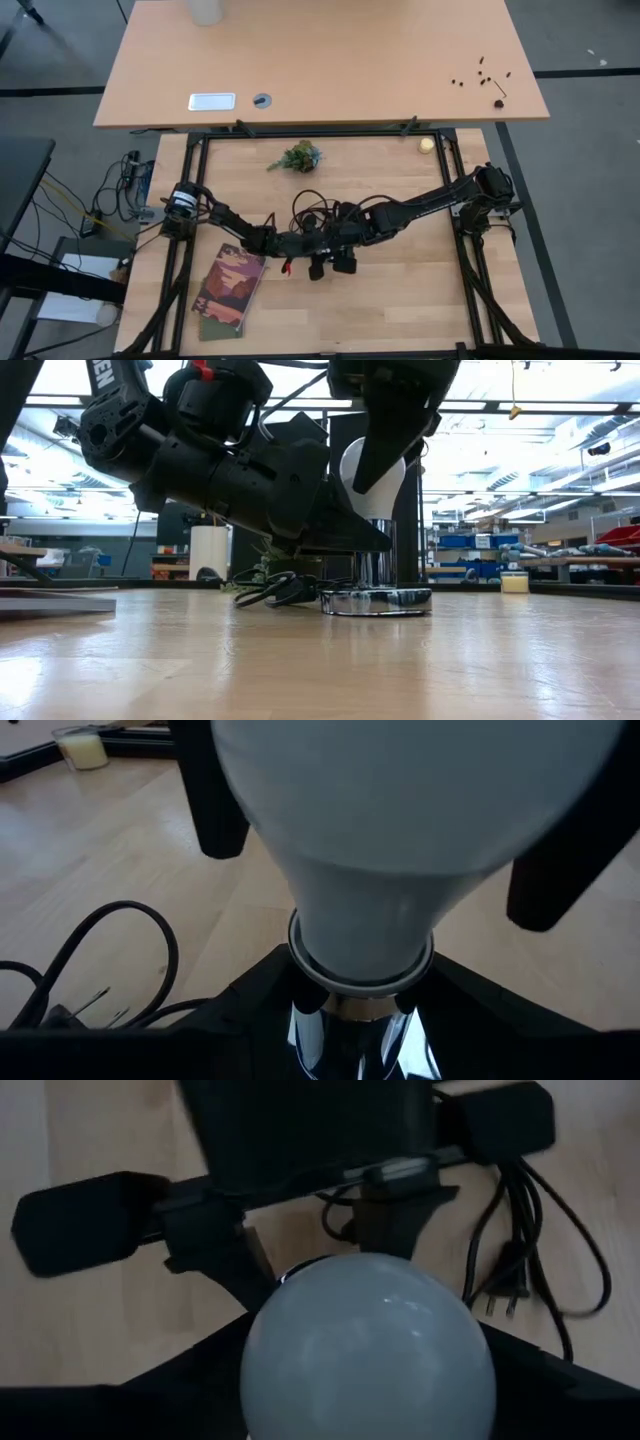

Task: Screw lightbulb
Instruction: Remove the white lightbulb from the lamp socket

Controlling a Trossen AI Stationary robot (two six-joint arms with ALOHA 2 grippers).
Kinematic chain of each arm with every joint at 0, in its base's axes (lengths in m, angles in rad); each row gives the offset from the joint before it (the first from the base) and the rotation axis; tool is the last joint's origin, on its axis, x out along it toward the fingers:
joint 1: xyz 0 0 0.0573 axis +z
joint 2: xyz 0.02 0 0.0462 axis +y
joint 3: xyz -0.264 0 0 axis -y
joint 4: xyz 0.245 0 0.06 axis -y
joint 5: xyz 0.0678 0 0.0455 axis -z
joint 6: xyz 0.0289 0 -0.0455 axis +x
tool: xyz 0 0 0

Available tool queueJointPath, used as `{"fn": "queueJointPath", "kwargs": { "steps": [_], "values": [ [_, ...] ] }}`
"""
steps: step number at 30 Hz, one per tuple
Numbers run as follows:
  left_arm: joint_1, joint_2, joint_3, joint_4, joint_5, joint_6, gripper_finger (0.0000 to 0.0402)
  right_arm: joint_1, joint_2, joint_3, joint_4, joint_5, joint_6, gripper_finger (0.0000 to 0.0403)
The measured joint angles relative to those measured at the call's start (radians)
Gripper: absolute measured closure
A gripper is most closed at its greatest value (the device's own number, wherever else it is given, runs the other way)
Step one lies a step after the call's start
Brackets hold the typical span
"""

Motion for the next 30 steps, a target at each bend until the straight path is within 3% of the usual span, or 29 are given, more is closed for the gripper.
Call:
{"fn": "queueJointPath", "kwargs": {
  "steps": [8, 15, 20, 24, 30],
  "values": [
    [0.0, 0.0, 0.0, 0.0, -0.001, 0.015, 0.0208, -0.004, 0.0, 0.0, 0.007, -0.024, -0.391, 0.0125],
    [-0.002, 0.0, -0.001, 0.001, 0.029, 0.01, 0.0208, -0.035, 0.0, 0.0, -0.003, -0.146, -0.92, 0.0123],
    [-0.002, 0.0, -0.001, 0.002, 0.053, 0.007, 0.0208, -0.051, 0.002, -0.001, -0.004, -0.162, -1.253, 0.012],
    [-0.002, 0.0, -0.001, 0.004, 0.06, 0.006, 0.0208, -0.045, 0.002, -0.001, -0.001, -0.157, -1.185, 0.012],
    [-0.002, 0.0, -0.001, 0.004, 0.066, 0.007, 0.0208, -0.023, 0.001, 0.0, 0.004, -0.145, -0.783, 0.0086]
  ]
}}
